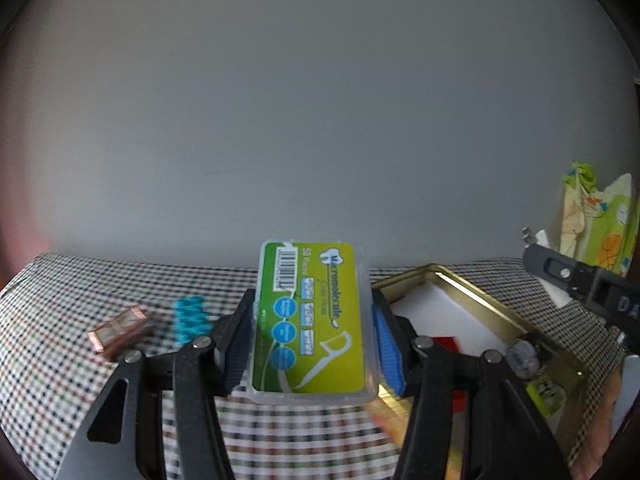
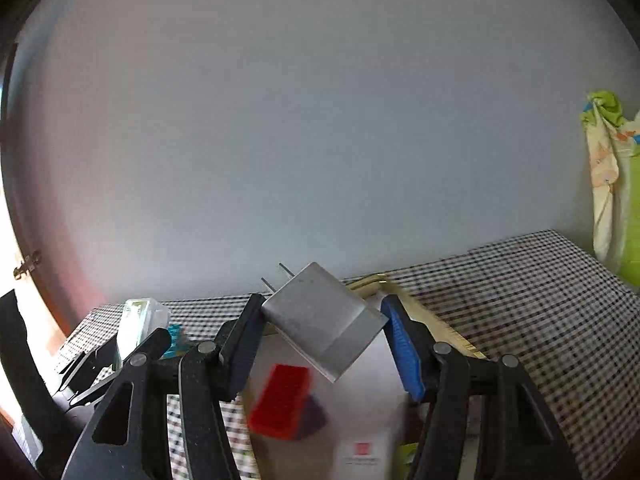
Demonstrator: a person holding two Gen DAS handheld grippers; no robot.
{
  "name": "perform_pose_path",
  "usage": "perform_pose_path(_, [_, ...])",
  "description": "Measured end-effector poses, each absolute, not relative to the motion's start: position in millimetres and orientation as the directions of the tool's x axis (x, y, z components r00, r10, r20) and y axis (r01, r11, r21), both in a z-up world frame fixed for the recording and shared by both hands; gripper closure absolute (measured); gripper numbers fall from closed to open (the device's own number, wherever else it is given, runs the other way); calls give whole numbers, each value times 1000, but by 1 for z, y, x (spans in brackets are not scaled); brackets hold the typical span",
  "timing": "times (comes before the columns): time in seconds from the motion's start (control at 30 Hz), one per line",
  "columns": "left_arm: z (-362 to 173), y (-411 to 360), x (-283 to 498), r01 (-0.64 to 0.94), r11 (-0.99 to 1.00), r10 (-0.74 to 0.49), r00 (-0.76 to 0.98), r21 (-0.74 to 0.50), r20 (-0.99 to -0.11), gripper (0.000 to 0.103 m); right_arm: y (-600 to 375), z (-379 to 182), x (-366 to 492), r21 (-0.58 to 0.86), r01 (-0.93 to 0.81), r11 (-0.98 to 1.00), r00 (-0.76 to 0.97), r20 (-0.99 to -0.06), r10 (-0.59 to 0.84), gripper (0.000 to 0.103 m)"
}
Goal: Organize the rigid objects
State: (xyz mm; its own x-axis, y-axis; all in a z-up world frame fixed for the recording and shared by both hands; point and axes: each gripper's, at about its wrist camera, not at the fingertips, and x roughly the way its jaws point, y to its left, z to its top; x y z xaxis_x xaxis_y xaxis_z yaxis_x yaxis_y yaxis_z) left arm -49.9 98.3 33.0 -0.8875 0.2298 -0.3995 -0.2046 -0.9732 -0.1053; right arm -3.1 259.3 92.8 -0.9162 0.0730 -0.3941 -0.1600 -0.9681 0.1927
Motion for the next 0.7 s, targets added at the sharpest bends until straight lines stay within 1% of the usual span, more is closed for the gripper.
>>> perform_pose_path(0.2, [25, 144, -58, -280, -954, 299, -855, -107, -423, 49, 296, 88, -13, 167, -208, -964, -881, -461, 110, 42])
perform_pose_path(0.37, [15, 180, -56, -351, -934, 342, -825, -66, -451, 49, 314, 83, -24, 150, -227, -962, -842, -527, 116, 42])
perform_pose_path(0.53, [11, 198, -52, -383, -923, 352, -793, -43, -497, 49, 319, 75, -32, 176, -225, -958, -804, -589, 81, 42])
perform_pose_path(0.7, [10, 208, -49, -382, -924, 338, -783, -26, -522, 49, 308, 72, -32, 155, -231, -960, -768, -635, 82, 41])
